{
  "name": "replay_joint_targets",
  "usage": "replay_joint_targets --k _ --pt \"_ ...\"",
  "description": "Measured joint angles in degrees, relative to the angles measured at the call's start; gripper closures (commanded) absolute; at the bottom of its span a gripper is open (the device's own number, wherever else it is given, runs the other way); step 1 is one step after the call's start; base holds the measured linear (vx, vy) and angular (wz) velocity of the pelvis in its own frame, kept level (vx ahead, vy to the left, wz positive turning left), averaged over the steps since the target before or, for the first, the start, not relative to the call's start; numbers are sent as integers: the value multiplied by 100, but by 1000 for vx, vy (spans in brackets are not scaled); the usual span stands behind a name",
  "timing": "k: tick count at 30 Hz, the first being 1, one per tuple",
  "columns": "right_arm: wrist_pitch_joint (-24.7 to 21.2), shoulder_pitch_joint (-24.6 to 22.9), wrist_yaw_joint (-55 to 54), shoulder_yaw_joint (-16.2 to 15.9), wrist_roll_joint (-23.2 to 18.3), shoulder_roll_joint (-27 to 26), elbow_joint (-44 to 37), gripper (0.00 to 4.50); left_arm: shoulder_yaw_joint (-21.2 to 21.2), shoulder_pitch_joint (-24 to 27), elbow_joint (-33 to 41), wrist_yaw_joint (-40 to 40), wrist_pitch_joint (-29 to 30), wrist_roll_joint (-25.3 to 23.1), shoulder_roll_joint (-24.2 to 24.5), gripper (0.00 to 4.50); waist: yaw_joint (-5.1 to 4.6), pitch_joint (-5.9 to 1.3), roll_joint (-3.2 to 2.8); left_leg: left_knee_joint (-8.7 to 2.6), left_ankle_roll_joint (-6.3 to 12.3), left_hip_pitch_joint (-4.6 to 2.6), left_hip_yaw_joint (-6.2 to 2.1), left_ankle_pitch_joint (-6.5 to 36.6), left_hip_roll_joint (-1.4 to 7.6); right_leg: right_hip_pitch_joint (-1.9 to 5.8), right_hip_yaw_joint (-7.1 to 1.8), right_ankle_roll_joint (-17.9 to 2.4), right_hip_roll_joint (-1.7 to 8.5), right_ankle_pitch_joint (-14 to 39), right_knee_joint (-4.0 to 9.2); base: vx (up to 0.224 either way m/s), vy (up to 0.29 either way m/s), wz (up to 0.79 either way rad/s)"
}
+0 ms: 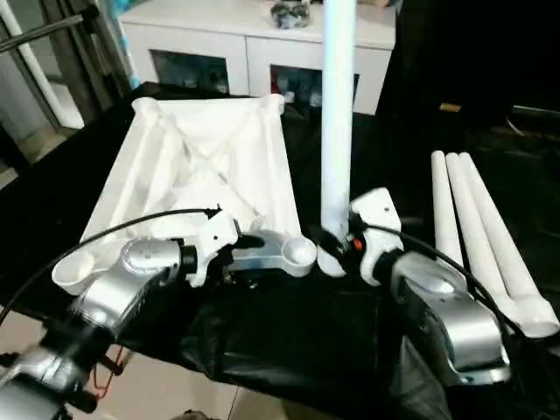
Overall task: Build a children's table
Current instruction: Move to table, then insert table leg to table base
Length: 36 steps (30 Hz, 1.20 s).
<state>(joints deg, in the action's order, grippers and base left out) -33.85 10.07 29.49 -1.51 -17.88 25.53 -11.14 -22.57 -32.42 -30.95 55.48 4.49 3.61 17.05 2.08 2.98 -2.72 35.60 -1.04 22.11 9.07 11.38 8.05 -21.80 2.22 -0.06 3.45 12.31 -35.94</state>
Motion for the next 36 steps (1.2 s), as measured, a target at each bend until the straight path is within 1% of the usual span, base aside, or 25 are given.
replay_joint_targets --k 1,3,6,7,9,10,13,16,19,20,22,23,29,31,34,36 --pt "-7 -10 5 10 0 8 -11 263 -27 -99 -213 101 -82 -10 19 121 -18 -3 -10 0 -1 0 1 0 1 -1 0 -1 0 -1 -1 0 0 0" --pt "-38 -46 2 55 0 23 -39 263 -30 -254 -468 229 -138 -9 16 146 -23 -5 -15 -1 -1 0 1 0 4 -2 4 -1 0 -1 -1 0 0 0" --pt "-89 -104 10 90 -20 59 -135 263 -16 -446 -818 380 -253 -4 8 151 -18 -2 -24 -3 0 1 3 0 5 -2 5 -1 0 -1 0 0 0 0" --pt "-136 -106 57 99 -62 76 -177 263 -3 -591 -1042 472 -282 -4 12 164 -14 -1 -26 -2 1 1 5 -1 6 -3 4 -2 0 -1 -1 0 0 0" --pt "-171 -111 149 102 -133 133 -248 263 84 -795 -1367 609 -335 -5 48 189 -17 -1 -26 -2 2 -1 6 -1 6 -2 3 -3 0 -2 -1 0 0 0" --pt "-174 -114 179 108 -174 165 -270 263 155 -883 -1495 679 -362 -5 70 191 -18 -2 -26 -2 2 -3 8 -1 6 0 3 -4 0 -2 -1 0 0 0" --pt "-188 -139 239 108 -195 187 -356 263 153 -988 -1810 853 -472 -51 108 227 -13 -2 -43 -2 1 -1 11 -1 7 -1 2 -4 1 -2 2 0 0 0" --pt "-232 -144 341 108 -248 220 -396 263 138 -1086 -2101 977 -583 -134 146 239 -11 -1 -42 -2 1 0 11 -1 10 -2 5 -4 0 -2 2 0 0 0" --pt "-277 -145 351 107 -276 218 -442 263 138 -1147 -2253 1040 -703 -191 173 272 -11 -2 -45 -2 1 -2 15 -1 13 0 4 -4 0 -2 2 0 0 0" --pt "-293 -145 352 107 -283 218 -449 263 133 -1184 -2325 1058 -748 -223 169 272 -10 -2 -45 -2 2 -2 19 -1 16 0 5 -4 0 -2 2 0 0 0" --pt "-323 -145 355 107 -305 217 -450 263 134 -1289 -2539 1064 -844 -280 169 295 -13 -3 -45 -2 2 -6 44 -1 31 0 4 -5 0 -3 0 0 0 0" --pt "-328 -145 356 107 -311 217 -450 263 136 -1314 -2600 1061 -877 -297 169 295 -14 -3 -45 -2 2 -7 51 -1 35 0 3 -5 0 -3 0 0 0 0" --pt "-332 -143 398 108 -424 191 -449 263 154 -1436 -2862 1186 -1019 -357 99 347 1 -3 -45 -2 5 -8 63 -3 41 0 3 -6 3 -4 0 0 0 0" --pt "-333 -143 416 108 -424 191 -449 263 155 -1445 -2905 1195 -1074 -382 93 375 -2 -3 -45 -2 6 -10 66 -4 43 2 3 -9 3 -5 0 0 0 0" --pt "-333 -133 420 108 -426 191 -447 263 155 -1487 -3022 1260 -1169 -424 73 380 -3 -3 -45 -2 9 -13 70 -6 46 4 3 -12 3 -7 0 0 0 0" --pt "-333 -114 420 108 -433 190 -443 263 163 -1504 -3060 1272 -1199 -455 69 403 -5 -3 -45 -2 10 -14 72 -7 48 4 4 -14 3 -8 0 0 0 0"
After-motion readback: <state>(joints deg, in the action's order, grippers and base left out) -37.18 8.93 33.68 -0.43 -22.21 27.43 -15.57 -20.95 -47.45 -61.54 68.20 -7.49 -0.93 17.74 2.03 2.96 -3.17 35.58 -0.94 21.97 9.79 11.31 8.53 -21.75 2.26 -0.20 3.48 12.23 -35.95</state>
